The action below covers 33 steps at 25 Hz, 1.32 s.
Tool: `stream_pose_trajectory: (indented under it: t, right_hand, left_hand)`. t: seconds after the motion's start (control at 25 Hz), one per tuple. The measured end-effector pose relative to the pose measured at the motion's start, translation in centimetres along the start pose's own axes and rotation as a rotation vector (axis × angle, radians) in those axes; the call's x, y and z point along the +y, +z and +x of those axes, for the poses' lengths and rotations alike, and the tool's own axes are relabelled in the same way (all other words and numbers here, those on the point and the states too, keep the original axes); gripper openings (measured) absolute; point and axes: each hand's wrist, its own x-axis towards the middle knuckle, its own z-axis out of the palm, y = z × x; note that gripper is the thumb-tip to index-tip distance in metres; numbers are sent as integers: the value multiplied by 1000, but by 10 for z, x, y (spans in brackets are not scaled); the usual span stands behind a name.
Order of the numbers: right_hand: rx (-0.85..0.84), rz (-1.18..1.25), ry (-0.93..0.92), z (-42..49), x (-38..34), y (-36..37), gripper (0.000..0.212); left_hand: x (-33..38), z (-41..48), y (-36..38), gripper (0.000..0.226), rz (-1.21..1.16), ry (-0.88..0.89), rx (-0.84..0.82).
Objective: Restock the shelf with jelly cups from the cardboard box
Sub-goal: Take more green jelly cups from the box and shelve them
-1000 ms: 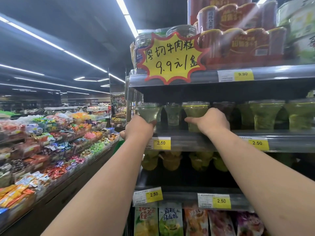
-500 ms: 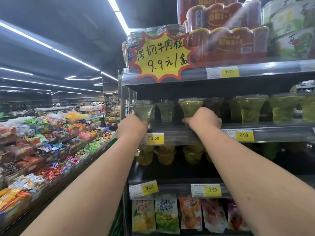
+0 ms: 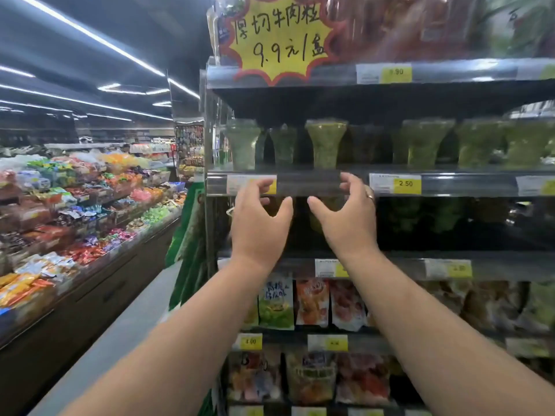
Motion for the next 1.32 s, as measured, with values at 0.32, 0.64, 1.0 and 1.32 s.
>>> stream_pose_trajectory:
  t: [0.32, 0.64, 1.0, 1.32]
  right_hand:
    - [-285, 71, 472, -190, 148, -18, 60]
    - [-508, -39, 898, -353, 320, -21, 58]
    - [-798, -287, 1249, -628, 515, -6, 60]
    - [-1008, -396, 1281, -792, 643, 12, 71]
  left_hand:
    - [-99, -207, 46, 36, -35, -590, -276]
    - [-209, -396, 92, 41, 141, -1073, -336]
    - [-376, -693, 103, 47, 377, -1522, -387]
    - [-508, -870, 102, 61, 565, -1537, -672]
